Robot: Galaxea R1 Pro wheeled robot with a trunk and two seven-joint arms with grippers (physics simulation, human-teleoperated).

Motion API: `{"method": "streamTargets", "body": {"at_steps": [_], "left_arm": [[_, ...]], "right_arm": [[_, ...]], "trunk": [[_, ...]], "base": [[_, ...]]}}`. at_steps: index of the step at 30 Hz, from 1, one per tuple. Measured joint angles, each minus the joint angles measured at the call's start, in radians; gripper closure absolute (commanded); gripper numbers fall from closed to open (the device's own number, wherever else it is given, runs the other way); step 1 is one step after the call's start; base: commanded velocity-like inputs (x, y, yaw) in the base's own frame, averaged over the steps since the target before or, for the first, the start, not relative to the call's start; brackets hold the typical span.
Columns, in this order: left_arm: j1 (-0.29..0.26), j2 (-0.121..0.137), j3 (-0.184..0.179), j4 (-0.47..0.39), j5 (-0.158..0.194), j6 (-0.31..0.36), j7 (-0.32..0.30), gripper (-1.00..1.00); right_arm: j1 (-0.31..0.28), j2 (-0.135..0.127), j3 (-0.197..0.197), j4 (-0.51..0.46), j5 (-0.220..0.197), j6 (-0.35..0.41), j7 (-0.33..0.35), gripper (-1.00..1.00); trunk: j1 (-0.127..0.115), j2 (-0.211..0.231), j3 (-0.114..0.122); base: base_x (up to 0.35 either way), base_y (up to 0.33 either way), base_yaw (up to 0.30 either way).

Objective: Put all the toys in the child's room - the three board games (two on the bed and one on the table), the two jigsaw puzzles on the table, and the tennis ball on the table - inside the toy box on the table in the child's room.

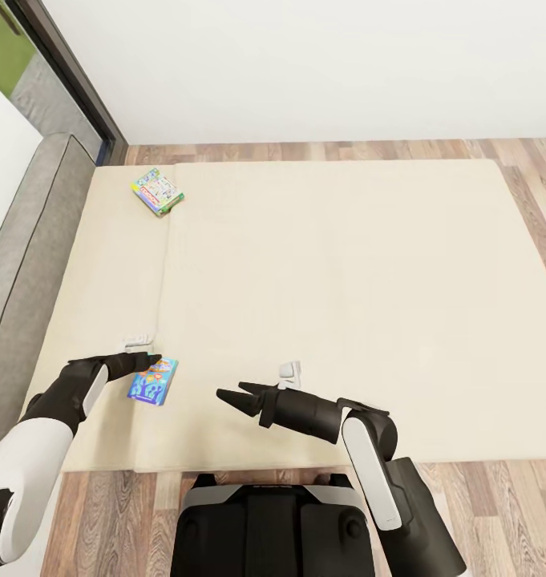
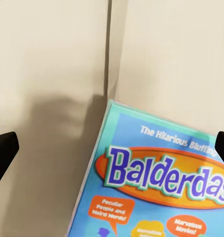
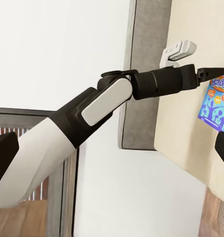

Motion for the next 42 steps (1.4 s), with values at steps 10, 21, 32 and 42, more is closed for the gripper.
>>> {"method": "streamTargets", "body": {"at_steps": [10, 21, 32, 42], "left_arm": [[0.000, 0.003, 0.000, 0.000, -0.001, 0.000, -0.005, -1.00], [0.000, 0.011, -0.013, 0.003, -0.004, 0.000, -0.008, -1.00], [0.000, 0.014, -0.016, 0.006, -0.011, 0.004, -0.063, -1.00], [0.000, 0.013, -0.037, 0.006, -0.097, 0.010, -0.149, -1.00]], "right_arm": [[0.000, 0.000, 0.001, 0.000, 0.000, 0.000, -0.002, -1.00], [0.000, 0.000, 0.002, 0.000, 0.000, 0.000, -0.002, -1.00], [0.000, 0.000, 0.003, 0.000, 0.000, 0.000, -0.002, -1.00], [0.000, 0.001, 0.003, 0.000, 0.000, 0.000, -0.003, -1.00]], "trunk": [[0.000, 0.000, 0.000], [0.000, 0.000, 0.000], [0.000, 0.000, 0.000], [0.000, 0.000, 0.000]], "base": [[0.000, 0.000, 0.000], [0.000, 0.000, 0.000], [0.000, 0.000, 0.000], [0.000, 0.000, 0.000]]}}
